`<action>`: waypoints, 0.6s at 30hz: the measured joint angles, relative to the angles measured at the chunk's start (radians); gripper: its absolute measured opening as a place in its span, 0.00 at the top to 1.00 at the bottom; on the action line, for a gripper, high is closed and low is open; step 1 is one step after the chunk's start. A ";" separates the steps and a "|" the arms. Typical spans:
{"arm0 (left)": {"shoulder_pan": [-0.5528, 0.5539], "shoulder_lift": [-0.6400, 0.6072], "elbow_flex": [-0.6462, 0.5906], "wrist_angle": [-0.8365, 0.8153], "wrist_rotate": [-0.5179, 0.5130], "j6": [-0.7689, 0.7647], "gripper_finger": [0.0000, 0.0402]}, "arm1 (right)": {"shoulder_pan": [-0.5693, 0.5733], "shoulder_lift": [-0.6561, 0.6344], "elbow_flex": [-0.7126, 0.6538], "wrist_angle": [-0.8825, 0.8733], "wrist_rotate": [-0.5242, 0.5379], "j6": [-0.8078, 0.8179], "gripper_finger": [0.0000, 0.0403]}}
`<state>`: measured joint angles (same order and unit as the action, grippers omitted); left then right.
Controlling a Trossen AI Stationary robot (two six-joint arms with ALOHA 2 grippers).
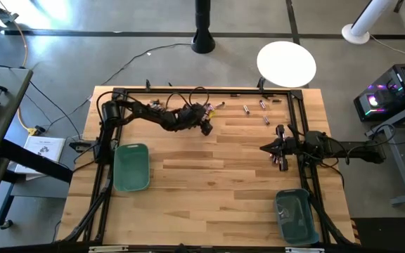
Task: Sort batteries
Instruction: Put the silver battery into the green bin
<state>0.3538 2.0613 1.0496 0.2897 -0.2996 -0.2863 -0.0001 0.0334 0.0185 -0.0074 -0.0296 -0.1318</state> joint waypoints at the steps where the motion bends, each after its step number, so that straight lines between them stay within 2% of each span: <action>1: 0.000 0.000 0.000 -0.001 -0.001 0.000 0.45 | 0.000 0.000 0.000 0.000 0.000 0.000 1.00; 6: 0.013 0.000 0.000 -0.011 -0.003 0.001 0.61 | 0.000 0.000 0.000 0.000 0.000 0.000 1.00; 11: 0.028 -0.011 0.000 -0.052 -0.007 0.038 0.81 | 0.000 0.000 0.000 0.000 0.000 0.000 1.00; 14: 0.043 -0.020 0.000 -0.069 0.019 0.055 0.91 | 0.000 0.000 0.000 0.000 0.000 0.000 1.00; 18: 0.053 -0.032 0.000 -0.092 0.072 0.098 0.92 | 0.000 0.000 0.000 0.000 0.000 0.000 1.00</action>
<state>0.4067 2.0294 1.0496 0.1976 -0.2276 -0.1883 -0.0002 0.0334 0.0185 -0.0074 -0.0296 -0.1318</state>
